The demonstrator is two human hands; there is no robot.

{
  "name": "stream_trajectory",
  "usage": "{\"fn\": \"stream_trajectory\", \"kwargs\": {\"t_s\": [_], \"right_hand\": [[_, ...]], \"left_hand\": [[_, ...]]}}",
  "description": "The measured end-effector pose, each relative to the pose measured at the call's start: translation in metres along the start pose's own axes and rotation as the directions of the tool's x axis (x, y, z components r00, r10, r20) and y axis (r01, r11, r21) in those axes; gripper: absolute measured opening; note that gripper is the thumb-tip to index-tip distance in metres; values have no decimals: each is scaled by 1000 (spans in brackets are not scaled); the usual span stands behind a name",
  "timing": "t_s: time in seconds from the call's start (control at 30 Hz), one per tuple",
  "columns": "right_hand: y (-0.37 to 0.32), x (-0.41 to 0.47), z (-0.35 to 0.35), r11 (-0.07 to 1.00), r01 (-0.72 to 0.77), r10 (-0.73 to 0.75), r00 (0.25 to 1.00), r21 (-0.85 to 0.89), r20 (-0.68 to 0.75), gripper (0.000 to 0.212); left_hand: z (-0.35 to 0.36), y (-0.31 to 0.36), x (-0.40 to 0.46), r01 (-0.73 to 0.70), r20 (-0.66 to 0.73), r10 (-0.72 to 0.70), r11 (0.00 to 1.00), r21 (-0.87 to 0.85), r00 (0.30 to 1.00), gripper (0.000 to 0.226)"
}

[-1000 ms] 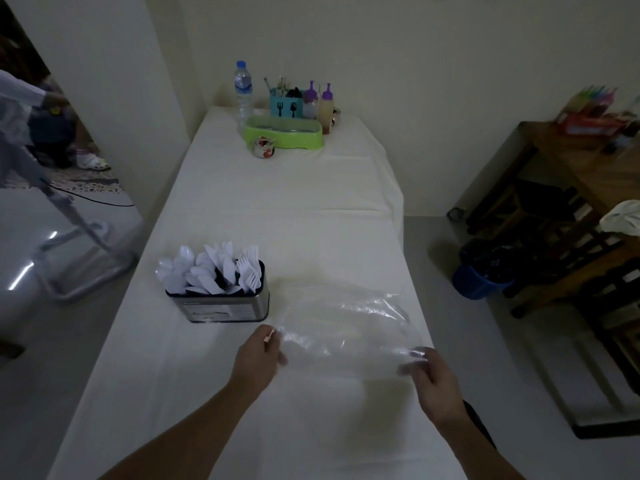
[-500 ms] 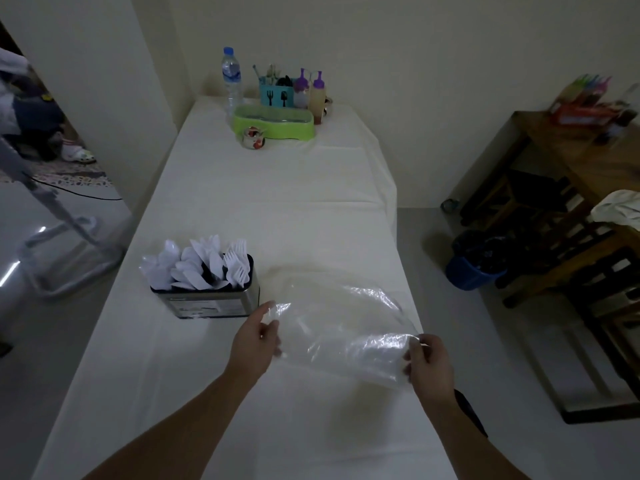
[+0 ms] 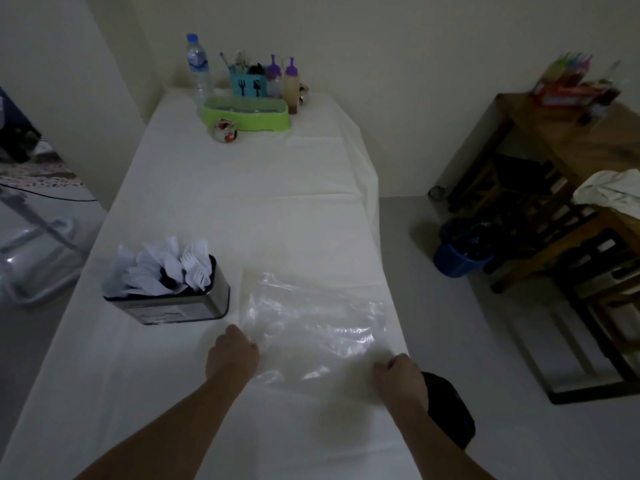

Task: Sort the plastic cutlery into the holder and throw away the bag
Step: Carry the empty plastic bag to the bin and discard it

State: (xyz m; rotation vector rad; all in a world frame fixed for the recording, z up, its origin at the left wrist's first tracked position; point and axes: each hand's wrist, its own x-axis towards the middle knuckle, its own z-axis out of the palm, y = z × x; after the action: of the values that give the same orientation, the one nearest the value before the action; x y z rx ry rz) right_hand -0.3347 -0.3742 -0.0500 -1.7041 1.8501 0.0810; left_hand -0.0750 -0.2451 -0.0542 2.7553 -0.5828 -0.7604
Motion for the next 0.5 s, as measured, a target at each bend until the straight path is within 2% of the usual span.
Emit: {"fn": "stream_trajectory", "kwargs": {"t_s": [0.2, 0.33, 0.5], "right_hand": [[-10, -4, 0, 993, -87, 82, 995, 84, 61, 39], [-13, -3, -4, 973, -157, 132, 979, 168, 155, 36], [-17, -6, -4, 982, -175, 165, 976, 66, 139, 40]], "left_hand": [[-2, 10, -4, 91, 70, -86, 994, -62, 994, 35], [-6, 8, -7, 123, 112, -110, 986, -113, 988, 39], [-16, -2, -2, 70, 180, -44, 987, -144, 983, 16]]}}
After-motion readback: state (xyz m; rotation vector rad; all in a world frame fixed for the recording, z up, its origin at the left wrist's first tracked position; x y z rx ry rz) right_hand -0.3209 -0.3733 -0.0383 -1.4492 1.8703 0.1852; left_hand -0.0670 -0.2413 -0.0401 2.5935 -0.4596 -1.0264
